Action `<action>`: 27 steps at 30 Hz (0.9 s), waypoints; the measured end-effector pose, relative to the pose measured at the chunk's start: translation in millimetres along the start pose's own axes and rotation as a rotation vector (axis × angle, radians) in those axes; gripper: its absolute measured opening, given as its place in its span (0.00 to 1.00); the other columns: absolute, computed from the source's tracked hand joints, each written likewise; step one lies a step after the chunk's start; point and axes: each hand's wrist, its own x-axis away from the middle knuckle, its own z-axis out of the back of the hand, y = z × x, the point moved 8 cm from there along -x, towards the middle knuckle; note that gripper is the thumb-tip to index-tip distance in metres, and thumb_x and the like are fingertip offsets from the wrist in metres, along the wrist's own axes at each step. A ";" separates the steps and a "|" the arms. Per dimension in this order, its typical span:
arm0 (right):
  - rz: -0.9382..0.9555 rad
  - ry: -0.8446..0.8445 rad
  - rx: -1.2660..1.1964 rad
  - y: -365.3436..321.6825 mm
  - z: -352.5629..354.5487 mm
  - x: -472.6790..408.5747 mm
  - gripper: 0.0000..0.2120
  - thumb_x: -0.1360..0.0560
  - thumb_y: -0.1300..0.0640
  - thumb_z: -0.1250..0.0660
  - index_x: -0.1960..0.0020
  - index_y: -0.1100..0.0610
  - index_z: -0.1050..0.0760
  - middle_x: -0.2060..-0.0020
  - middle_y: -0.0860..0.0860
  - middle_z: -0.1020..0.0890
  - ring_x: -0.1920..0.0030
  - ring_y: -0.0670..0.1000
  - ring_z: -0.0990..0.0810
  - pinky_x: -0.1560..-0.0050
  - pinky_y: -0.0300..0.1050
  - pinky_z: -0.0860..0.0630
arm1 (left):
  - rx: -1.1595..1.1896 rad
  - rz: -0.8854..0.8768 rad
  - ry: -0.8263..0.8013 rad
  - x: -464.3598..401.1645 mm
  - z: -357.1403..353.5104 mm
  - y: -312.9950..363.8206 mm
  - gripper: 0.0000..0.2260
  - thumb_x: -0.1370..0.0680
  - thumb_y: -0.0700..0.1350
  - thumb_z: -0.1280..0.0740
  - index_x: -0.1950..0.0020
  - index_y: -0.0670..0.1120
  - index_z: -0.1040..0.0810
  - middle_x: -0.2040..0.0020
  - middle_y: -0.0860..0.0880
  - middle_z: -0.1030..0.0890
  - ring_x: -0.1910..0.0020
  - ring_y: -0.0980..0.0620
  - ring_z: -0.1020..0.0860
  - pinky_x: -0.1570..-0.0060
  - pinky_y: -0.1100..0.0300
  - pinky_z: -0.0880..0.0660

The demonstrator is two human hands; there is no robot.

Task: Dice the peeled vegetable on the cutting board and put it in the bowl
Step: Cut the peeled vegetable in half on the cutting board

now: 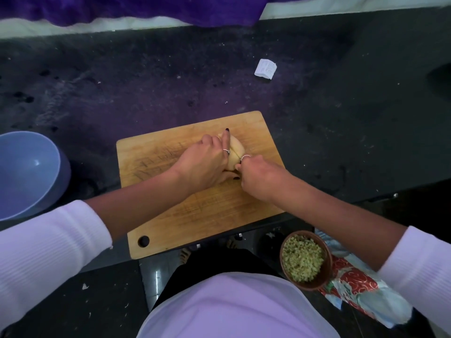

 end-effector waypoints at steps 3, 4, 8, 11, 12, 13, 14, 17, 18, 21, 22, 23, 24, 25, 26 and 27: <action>-0.011 -0.017 -0.007 0.5 4.2 -0.7 0.07 0.19 0.56 0.44 0.45 0.55 0.30 0.60 0.50 0.31 0.58 0.52 0.28 0.60 0.47 0.31 | -0.011 0.038 -0.016 -4.7 3.6 -6.0 0.39 0.25 0.64 0.61 0.33 0.39 0.27 0.59 0.49 0.18 0.64 0.54 0.21 0.71 0.64 0.30; -0.006 -0.017 -0.003 0.7 5.0 -0.5 0.08 0.19 0.56 0.44 0.44 0.56 0.30 0.61 0.49 0.33 0.58 0.52 0.29 0.59 0.47 0.32 | -0.021 0.047 -0.013 -5.3 4.3 -6.7 0.39 0.25 0.64 0.62 0.33 0.39 0.28 0.58 0.49 0.18 0.64 0.54 0.21 0.71 0.64 0.30; 0.013 -0.035 0.048 2.7 12.0 0.9 0.09 0.18 0.55 0.46 0.42 0.56 0.31 0.60 0.49 0.31 0.58 0.51 0.29 0.59 0.47 0.32 | 0.042 -0.016 -0.016 -7.5 -2.8 -6.3 0.39 0.23 0.65 0.60 0.30 0.36 0.34 0.53 0.46 0.19 0.59 0.51 0.21 0.65 0.62 0.27; 0.008 -0.062 0.083 4.1 13.7 -0.1 0.10 0.18 0.57 0.46 0.41 0.57 0.30 0.63 0.49 0.34 0.56 0.52 0.28 0.58 0.47 0.31 | 0.125 0.053 0.009 -7.8 -6.6 -16.8 0.40 0.25 0.66 0.61 0.38 0.39 0.24 0.62 0.48 0.19 0.67 0.52 0.22 0.73 0.62 0.29; 0.003 -0.061 0.093 3.8 12.1 0.0 0.10 0.18 0.57 0.46 0.41 0.57 0.30 0.63 0.49 0.35 0.57 0.53 0.28 0.58 0.48 0.31 | 0.141 0.056 0.020 -6.8 -10.1 -17.6 0.40 0.25 0.66 0.61 0.38 0.39 0.24 0.63 0.47 0.19 0.68 0.51 0.22 0.74 0.62 0.29; 0.003 -0.052 0.101 2.9 9.8 0.7 0.10 0.19 0.58 0.46 0.41 0.57 0.30 0.63 0.49 0.35 0.57 0.53 0.29 0.59 0.48 0.31 | 0.148 0.043 0.037 -4.9 -12.5 -17.0 0.40 0.25 0.66 0.60 0.37 0.38 0.24 0.63 0.46 0.19 0.68 0.51 0.22 0.74 0.61 0.29; 0.006 -0.036 0.098 2.5 7.2 1.3 0.09 0.19 0.58 0.46 0.41 0.57 0.30 0.61 0.49 0.34 0.58 0.52 0.29 0.59 0.48 0.32 | 0.140 0.019 0.054 -3.7 -13.4 -15.0 0.40 0.24 0.65 0.60 0.37 0.38 0.24 0.63 0.46 0.20 0.68 0.50 0.23 0.74 0.60 0.29; 0.009 0.005 0.045 4.0 1.0 3.9 0.09 0.18 0.58 0.47 0.41 0.57 0.32 0.55 0.52 0.30 0.57 0.54 0.27 0.58 0.49 0.31 | 0.133 -0.034 0.065 -6.1 -15.4 -10.9 0.39 0.23 0.63 0.60 0.36 0.35 0.25 0.64 0.43 0.21 0.69 0.48 0.24 0.73 0.58 0.28; 0.007 0.018 0.034 4.7 -1.3 3.9 0.09 0.18 0.58 0.47 0.40 0.58 0.33 0.54 0.52 0.29 0.55 0.55 0.26 0.58 0.49 0.31 | 0.145 -0.037 0.065 -6.1 -16.4 -9.8 0.39 0.23 0.63 0.60 0.36 0.35 0.26 0.64 0.43 0.21 0.69 0.48 0.24 0.73 0.58 0.28; 0.007 0.047 0.024 4.3 -7.9 1.0 0.10 0.17 0.57 0.49 0.39 0.59 0.35 0.51 0.56 0.25 0.53 0.57 0.23 0.60 0.50 0.33 | 0.199 0.005 0.055 -5.2 -10.7 -11.0 0.40 0.24 0.65 0.60 0.37 0.36 0.25 0.65 0.44 0.21 0.70 0.49 0.24 0.77 0.60 0.31; 0.010 0.052 0.021 4.0 -9.3 0.5 0.11 0.17 0.55 0.50 0.39 0.59 0.36 0.52 0.56 0.25 0.54 0.57 0.24 0.60 0.50 0.34 | 0.208 0.022 0.048 -4.6 -9.3 -11.9 0.40 0.25 0.65 0.61 0.37 0.36 0.24 0.66 0.45 0.21 0.70 0.50 0.24 0.78 0.61 0.32; 0.012 0.055 0.017 4.3 -10.1 0.7 0.11 0.17 0.54 0.51 0.40 0.59 0.36 0.53 0.55 0.25 0.55 0.57 0.25 0.61 0.50 0.34 | 0.207 0.030 0.028 -4.2 -9.2 -12.7 0.41 0.25 0.65 0.61 0.37 0.37 0.24 0.65 0.45 0.21 0.70 0.51 0.24 0.79 0.61 0.33; 0.016 0.057 0.017 4.8 -10.6 1.2 0.12 0.17 0.53 0.52 0.40 0.59 0.36 0.54 0.55 0.26 0.55 0.57 0.25 0.61 0.50 0.35 | 0.202 0.032 0.010 -4.0 -8.9 -13.5 0.41 0.25 0.65 0.61 0.37 0.38 0.24 0.65 0.46 0.21 0.70 0.52 0.24 0.79 0.61 0.33; 0.019 0.059 0.019 5.5 -11.0 1.5 0.12 0.17 0.52 0.52 0.41 0.59 0.36 0.53 0.56 0.25 0.55 0.57 0.24 0.61 0.50 0.35 | 0.189 0.031 -0.009 -3.8 -8.1 -13.6 0.40 0.25 0.65 0.62 0.37 0.38 0.24 0.65 0.46 0.21 0.70 0.52 0.24 0.78 0.61 0.33; 0.020 0.064 0.015 6.5 -10.9 2.1 0.12 0.17 0.52 0.52 0.41 0.59 0.36 0.52 0.56 0.24 0.55 0.57 0.24 0.61 0.50 0.34 | 0.170 0.030 -0.020 -3.1 -6.9 -13.9 0.40 0.25 0.65 0.61 0.37 0.38 0.24 0.65 0.47 0.21 0.70 0.52 0.24 0.78 0.61 0.33; 0.017 0.069 0.001 7.7 -10.7 2.2 0.12 0.17 0.52 0.51 0.41 0.59 0.36 0.51 0.56 0.23 0.56 0.56 0.25 0.62 0.50 0.34 | 0.152 0.030 -0.029 -3.0 -7.8 -14.1 0.40 0.25 0.65 0.61 0.37 0.38 0.24 0.65 0.46 0.21 0.70 0.52 0.24 0.78 0.61 0.32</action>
